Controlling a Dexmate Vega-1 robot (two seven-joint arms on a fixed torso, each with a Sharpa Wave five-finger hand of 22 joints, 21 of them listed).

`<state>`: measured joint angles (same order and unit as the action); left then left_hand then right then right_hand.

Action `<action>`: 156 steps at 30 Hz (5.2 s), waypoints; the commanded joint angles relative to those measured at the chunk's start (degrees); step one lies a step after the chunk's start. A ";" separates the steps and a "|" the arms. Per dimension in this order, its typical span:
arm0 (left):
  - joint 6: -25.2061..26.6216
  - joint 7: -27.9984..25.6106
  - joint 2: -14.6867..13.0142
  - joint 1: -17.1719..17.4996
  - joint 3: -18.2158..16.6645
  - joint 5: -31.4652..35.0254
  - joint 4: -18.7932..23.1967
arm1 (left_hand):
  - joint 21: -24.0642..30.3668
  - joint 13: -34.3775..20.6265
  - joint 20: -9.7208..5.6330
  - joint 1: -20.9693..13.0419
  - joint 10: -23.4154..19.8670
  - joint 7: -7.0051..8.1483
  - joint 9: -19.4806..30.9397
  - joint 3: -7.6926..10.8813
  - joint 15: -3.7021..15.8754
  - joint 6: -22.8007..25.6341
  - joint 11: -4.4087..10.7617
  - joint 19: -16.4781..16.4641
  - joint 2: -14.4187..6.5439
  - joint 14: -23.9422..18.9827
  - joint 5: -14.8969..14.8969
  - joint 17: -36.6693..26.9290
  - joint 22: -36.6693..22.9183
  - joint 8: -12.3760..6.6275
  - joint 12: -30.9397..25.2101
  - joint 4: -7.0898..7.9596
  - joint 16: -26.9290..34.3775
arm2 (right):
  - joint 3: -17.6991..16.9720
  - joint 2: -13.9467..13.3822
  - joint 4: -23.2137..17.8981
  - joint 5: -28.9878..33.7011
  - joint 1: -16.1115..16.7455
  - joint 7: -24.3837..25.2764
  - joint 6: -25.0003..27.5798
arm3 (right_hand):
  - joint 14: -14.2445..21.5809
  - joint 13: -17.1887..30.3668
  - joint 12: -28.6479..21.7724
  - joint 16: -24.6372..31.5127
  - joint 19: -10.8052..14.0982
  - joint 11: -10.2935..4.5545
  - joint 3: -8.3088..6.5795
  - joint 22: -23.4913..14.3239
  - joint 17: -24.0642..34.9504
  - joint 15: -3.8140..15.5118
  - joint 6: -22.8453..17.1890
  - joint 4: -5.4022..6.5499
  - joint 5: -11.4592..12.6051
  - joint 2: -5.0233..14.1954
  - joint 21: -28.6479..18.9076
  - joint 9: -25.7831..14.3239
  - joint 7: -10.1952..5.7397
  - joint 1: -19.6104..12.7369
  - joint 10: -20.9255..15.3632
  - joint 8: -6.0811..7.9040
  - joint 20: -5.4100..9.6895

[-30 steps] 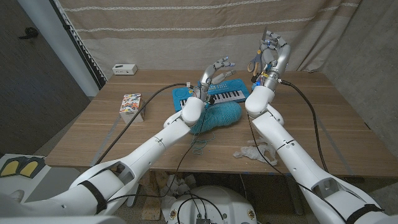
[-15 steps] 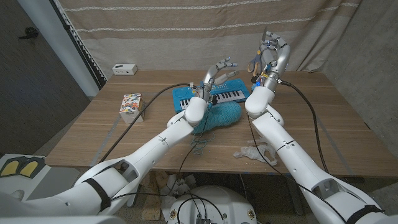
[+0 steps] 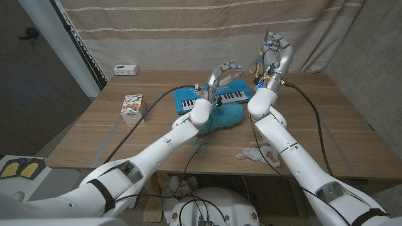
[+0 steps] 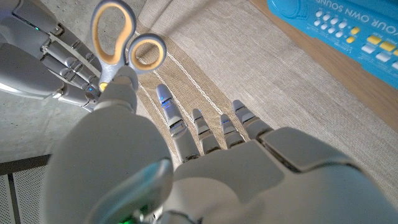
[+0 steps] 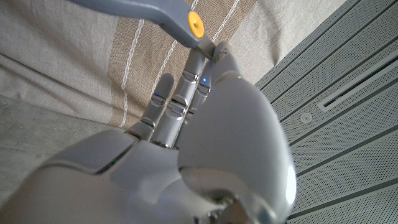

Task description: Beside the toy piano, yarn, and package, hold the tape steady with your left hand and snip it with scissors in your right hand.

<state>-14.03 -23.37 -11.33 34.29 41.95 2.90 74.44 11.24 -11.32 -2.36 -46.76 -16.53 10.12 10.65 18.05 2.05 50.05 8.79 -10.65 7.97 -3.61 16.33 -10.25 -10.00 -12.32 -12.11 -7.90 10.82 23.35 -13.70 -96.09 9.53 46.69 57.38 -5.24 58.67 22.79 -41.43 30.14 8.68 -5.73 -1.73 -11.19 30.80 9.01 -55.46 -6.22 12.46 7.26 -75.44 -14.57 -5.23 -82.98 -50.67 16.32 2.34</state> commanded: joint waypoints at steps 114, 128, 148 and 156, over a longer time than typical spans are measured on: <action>-6.03 -5.68 9.19 -6.56 5.39 2.88 -15.93 | 0.29 -0.08 -5.37 1.63 -1.78 -1.64 0.20 -4.61 8.20 0.56 0.60 -1.25 -0.38 -2.40 2.74 -0.36 -0.32 0.61 -0.28 1.38 0.25 | 0.86 -0.58 -2.44 2.37 1.60 -1.38 -0.33 | 1.91 -0.47 -0.74 -0.21 -1.58 -0.11 -0.40 0.32 -1.31 4.76 -0.70 -0.34 0.06 1.67 -4.26 -0.16 0.03 -2.34 -0.27 -0.45 9.18; -6.92 -5.50 10.13 -7.12 5.44 2.27 -17.19 | 0.36 -0.09 -5.33 1.60 -2.15 -1.57 0.21 -4.84 8.25 0.70 0.66 -1.46 -0.87 -2.92 2.92 -0.37 -0.33 0.59 -0.36 1.52 0.36 | 1.32 -0.82 -2.72 2.85 1.91 -2.02 -0.87 | 2.17 -0.66 -0.77 -0.14 -1.71 -0.18 -0.37 0.34 -1.45 4.77 -0.84 -0.41 0.08 1.52 -4.60 -0.11 0.13 -2.37 -0.61 -0.47 9.19; -8.01 -5.79 11.38 -7.84 5.48 1.68 -19.29 | 0.41 -0.09 -5.50 1.93 -2.58 -1.73 0.22 -5.04 8.38 1.24 0.73 -1.67 -2.08 -3.49 3.09 -0.41 -0.36 0.49 -0.40 2.08 0.40 | 1.91 -1.42 -3.79 2.49 2.72 -4.48 -2.91 | 2.56 -0.97 -0.63 -0.06 -1.88 -0.16 -0.36 0.37 -1.69 4.75 -0.93 -0.41 0.11 1.51 -5.18 -0.04 0.11 -2.30 -0.70 -0.58 9.18; -8.26 -6.05 11.73 -8.05 5.54 1.61 -19.79 | 0.42 -0.07 -5.81 1.92 -2.78 -1.65 0.19 -5.18 8.71 1.65 0.74 -1.79 -2.22 -3.73 3.05 -0.40 -0.35 0.39 -0.42 2.11 0.39 | 1.54 -1.17 -4.25 2.03 3.09 -5.01 -2.86 | 2.62 -1.06 -0.60 -0.07 -1.99 -0.01 -0.36 0.40 -1.80 4.76 -1.07 -0.44 0.13 1.48 -5.37 -0.02 0.12 -2.31 -0.76 -0.58 9.17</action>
<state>-21.90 -29.15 -0.09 26.52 47.36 4.68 55.40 11.47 -11.31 -2.47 -44.58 -18.79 8.50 10.65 12.84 2.13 51.08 9.62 -11.97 6.36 -6.80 18.99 -10.53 -10.28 -11.64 -12.10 -5.84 11.09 25.02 -14.88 -99.70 12.01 49.29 53.40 -7.75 59.46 21.76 -41.97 29.70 6.95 -5.84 -1.83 -10.66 28.82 8.58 -55.90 -6.45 12.31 7.26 -80.54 -14.55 -4.83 -82.98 -50.77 15.71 2.04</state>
